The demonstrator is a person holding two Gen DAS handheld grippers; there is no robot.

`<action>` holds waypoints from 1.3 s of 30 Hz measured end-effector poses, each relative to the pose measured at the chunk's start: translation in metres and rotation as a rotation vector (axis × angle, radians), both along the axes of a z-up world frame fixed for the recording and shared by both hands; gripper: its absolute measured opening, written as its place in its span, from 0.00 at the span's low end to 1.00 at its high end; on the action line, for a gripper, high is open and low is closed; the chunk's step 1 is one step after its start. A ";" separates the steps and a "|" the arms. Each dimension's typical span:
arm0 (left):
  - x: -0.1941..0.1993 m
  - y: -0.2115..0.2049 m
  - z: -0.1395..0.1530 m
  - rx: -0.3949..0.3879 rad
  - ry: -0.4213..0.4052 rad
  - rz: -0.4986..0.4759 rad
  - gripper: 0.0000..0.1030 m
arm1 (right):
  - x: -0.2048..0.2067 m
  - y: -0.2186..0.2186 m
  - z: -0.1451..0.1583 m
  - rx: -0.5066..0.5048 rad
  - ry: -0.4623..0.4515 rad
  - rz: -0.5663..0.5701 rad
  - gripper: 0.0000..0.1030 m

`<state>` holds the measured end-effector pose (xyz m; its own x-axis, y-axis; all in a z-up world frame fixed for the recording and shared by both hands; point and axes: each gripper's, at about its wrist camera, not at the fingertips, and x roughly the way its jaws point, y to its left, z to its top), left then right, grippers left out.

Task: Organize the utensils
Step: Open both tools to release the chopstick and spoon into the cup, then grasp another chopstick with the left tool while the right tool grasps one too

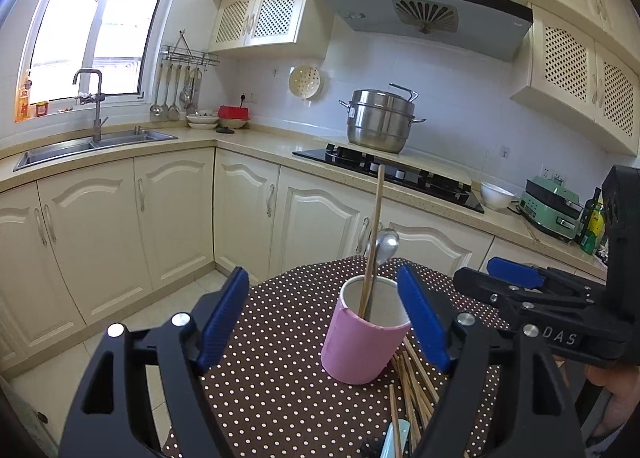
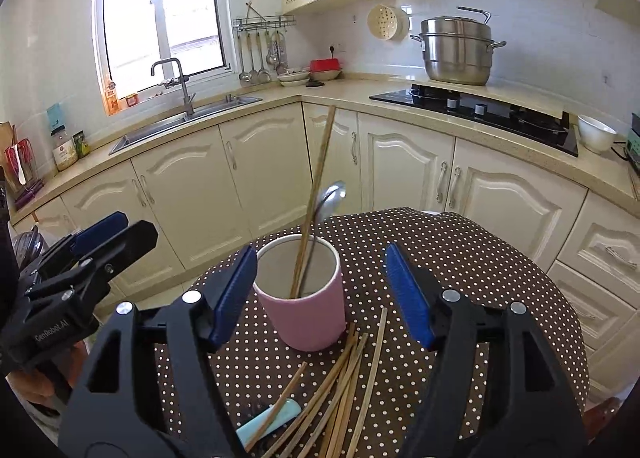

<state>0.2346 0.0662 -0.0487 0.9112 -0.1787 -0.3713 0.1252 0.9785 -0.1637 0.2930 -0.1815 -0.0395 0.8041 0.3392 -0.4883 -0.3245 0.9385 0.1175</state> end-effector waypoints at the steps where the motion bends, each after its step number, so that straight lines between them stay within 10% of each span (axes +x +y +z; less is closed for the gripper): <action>1: -0.001 -0.001 -0.001 0.000 0.019 -0.013 0.73 | -0.002 -0.002 0.000 0.001 0.000 -0.001 0.65; 21: 0.017 -0.060 -0.103 -0.017 0.584 -0.283 0.73 | -0.040 -0.060 -0.075 0.029 0.164 -0.050 0.66; 39: 0.054 -0.074 -0.138 -0.035 0.696 -0.268 0.09 | -0.041 -0.078 -0.110 0.046 0.264 -0.053 0.66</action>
<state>0.2882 -0.0078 -0.1867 0.3909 -0.3838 -0.8366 0.2147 0.9219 -0.3226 0.2523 -0.2593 -0.1494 0.6680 0.3270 -0.6684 -0.2276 0.9450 0.2348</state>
